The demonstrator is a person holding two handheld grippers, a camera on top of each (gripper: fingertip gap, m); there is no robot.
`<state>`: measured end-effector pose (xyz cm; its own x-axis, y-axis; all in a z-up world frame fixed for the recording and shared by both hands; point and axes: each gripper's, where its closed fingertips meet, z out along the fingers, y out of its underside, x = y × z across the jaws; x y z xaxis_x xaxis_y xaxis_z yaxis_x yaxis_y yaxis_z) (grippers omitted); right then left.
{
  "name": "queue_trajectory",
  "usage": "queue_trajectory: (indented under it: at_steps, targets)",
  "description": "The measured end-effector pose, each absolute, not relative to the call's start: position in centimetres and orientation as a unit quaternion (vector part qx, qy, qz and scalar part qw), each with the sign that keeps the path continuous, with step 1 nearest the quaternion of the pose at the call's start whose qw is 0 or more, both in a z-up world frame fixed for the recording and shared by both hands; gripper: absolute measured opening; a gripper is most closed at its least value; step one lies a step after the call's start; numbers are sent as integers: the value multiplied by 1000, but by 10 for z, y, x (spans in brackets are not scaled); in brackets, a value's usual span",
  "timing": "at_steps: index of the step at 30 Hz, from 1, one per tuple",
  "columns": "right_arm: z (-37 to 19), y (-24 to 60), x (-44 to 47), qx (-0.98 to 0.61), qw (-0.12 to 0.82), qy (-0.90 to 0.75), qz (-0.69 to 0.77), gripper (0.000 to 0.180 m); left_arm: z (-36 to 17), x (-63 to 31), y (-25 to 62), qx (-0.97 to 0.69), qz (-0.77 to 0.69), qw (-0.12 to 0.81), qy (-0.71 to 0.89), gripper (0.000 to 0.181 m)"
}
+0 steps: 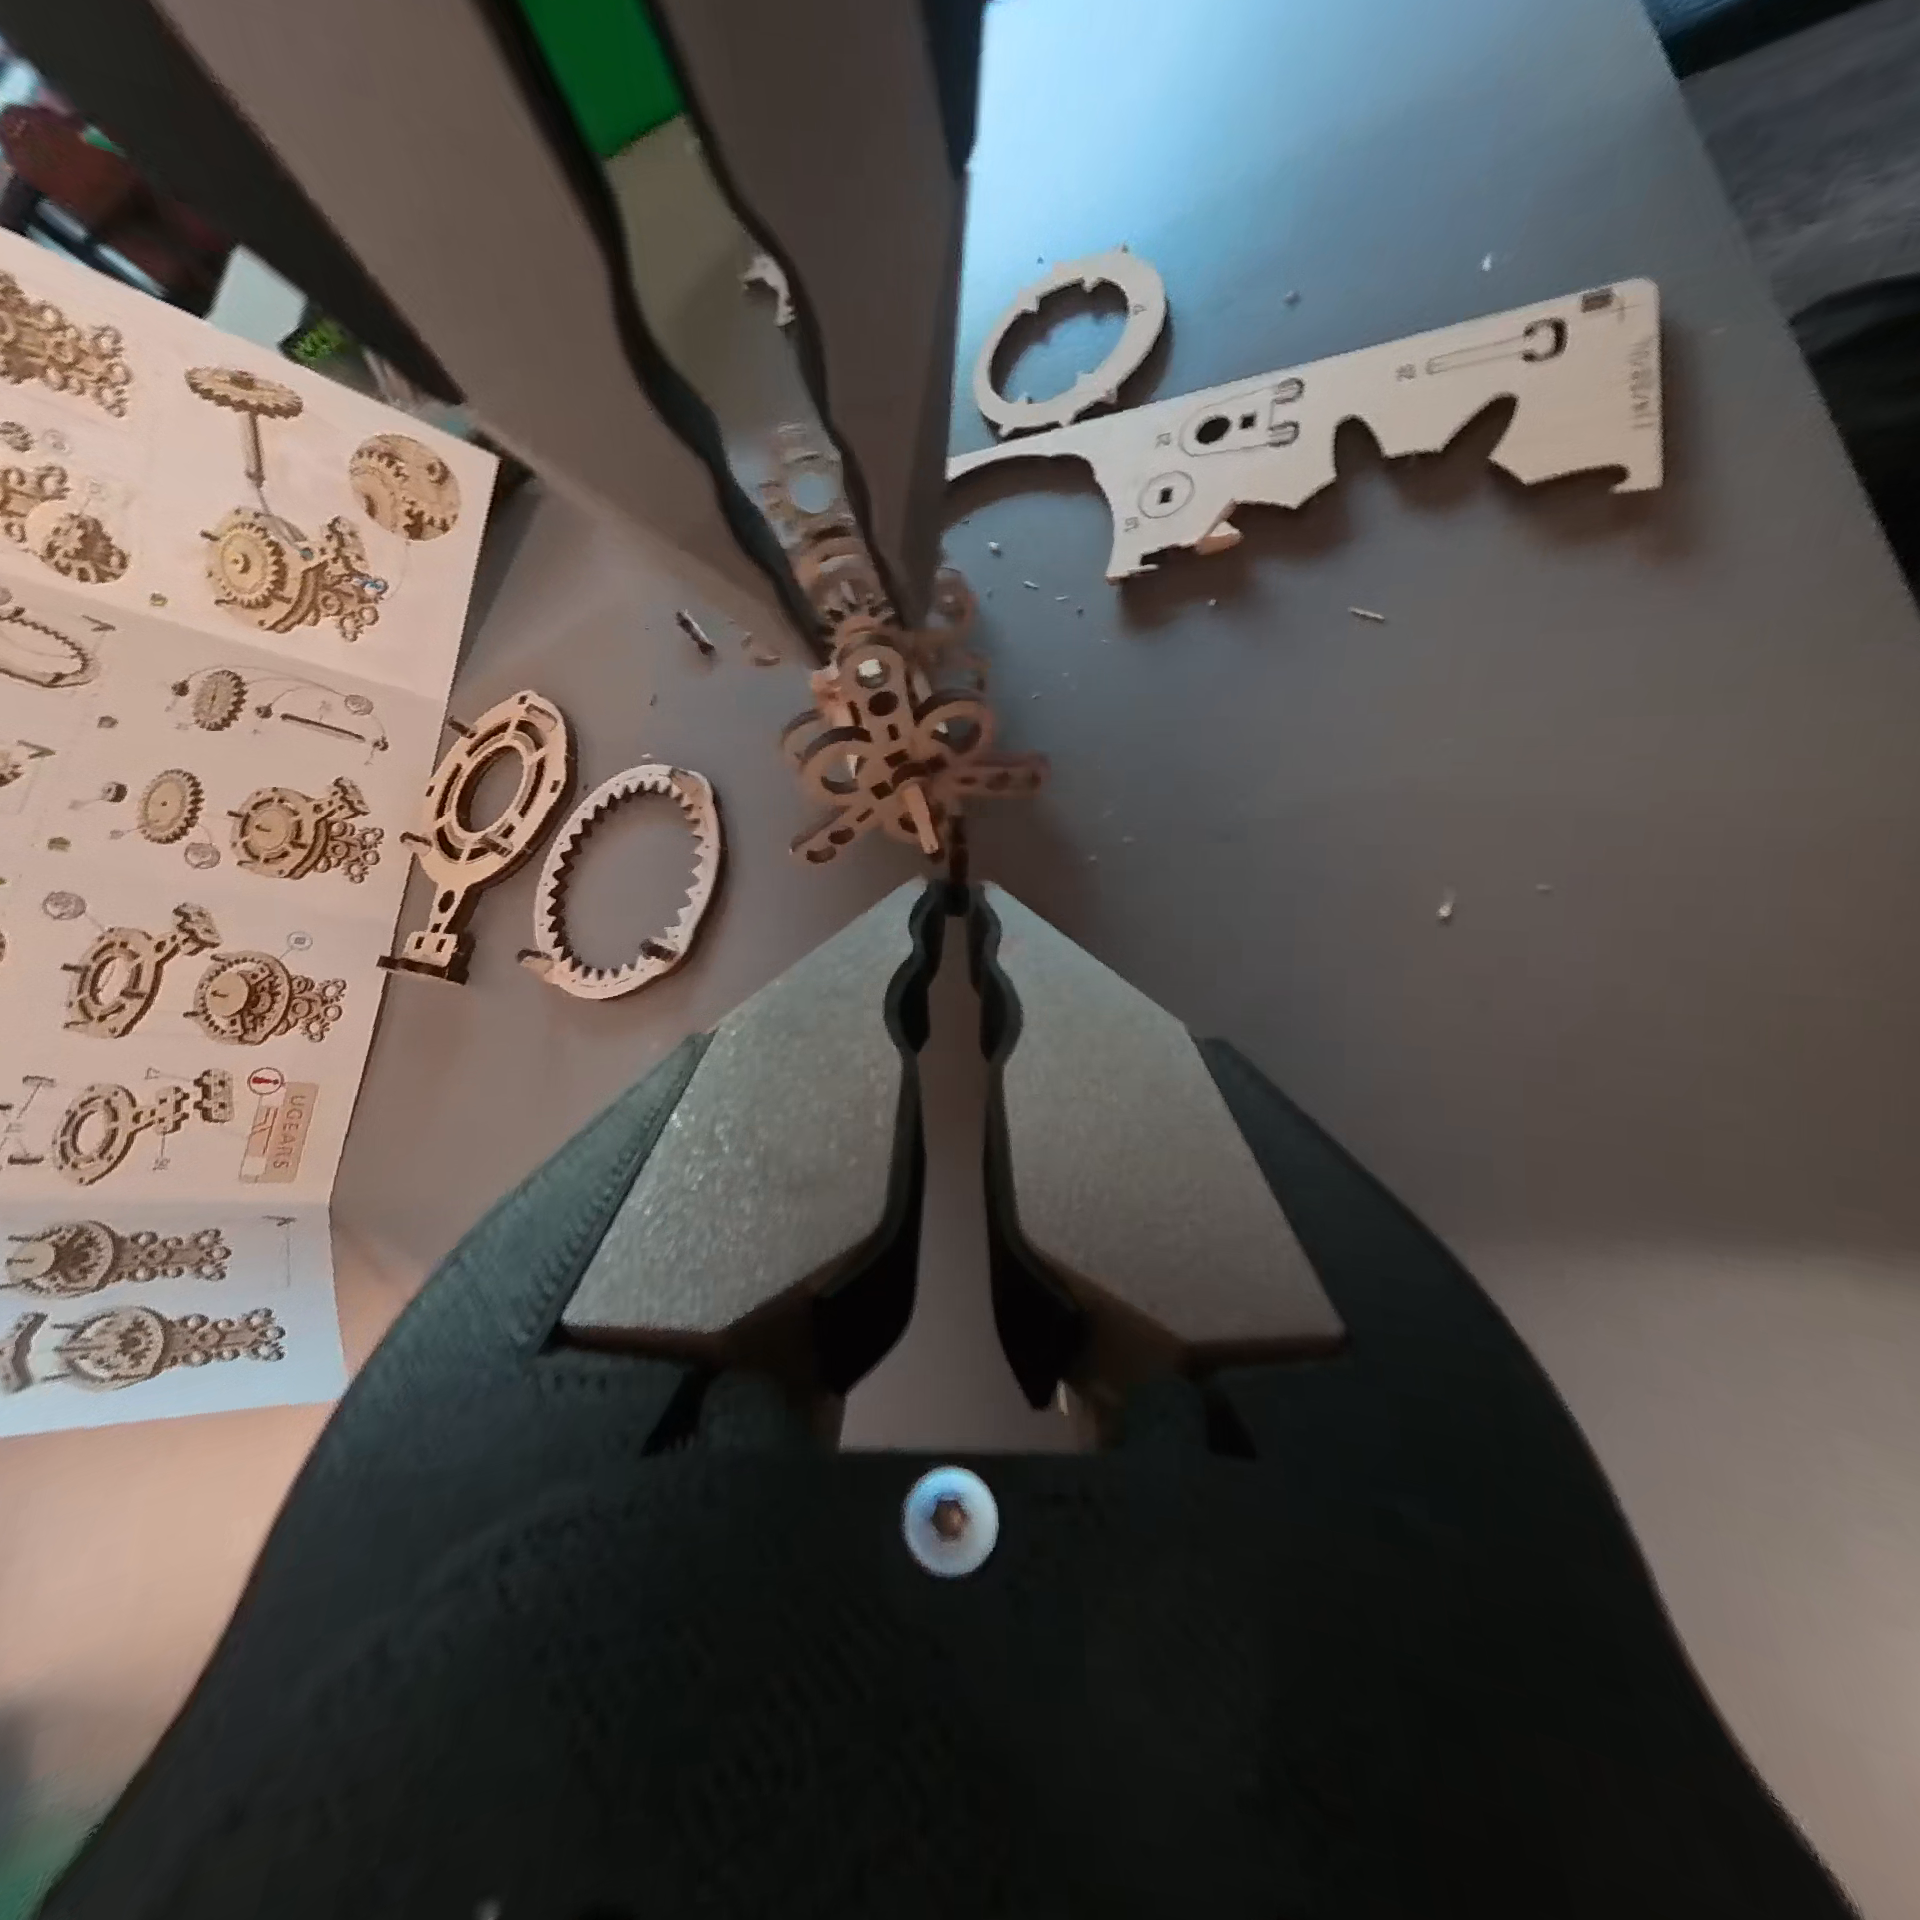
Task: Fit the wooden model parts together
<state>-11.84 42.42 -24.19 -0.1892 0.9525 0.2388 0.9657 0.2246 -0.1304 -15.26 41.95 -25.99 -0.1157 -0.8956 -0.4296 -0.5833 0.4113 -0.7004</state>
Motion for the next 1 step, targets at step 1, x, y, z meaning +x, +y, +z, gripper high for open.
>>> queue_trajectory:
  at_steps: [1]
  targets:
    - [-242, 424, -118, -624, 137, -769, -22, 10, -259, -153, 420, -513, -188, 427, 721, 0]
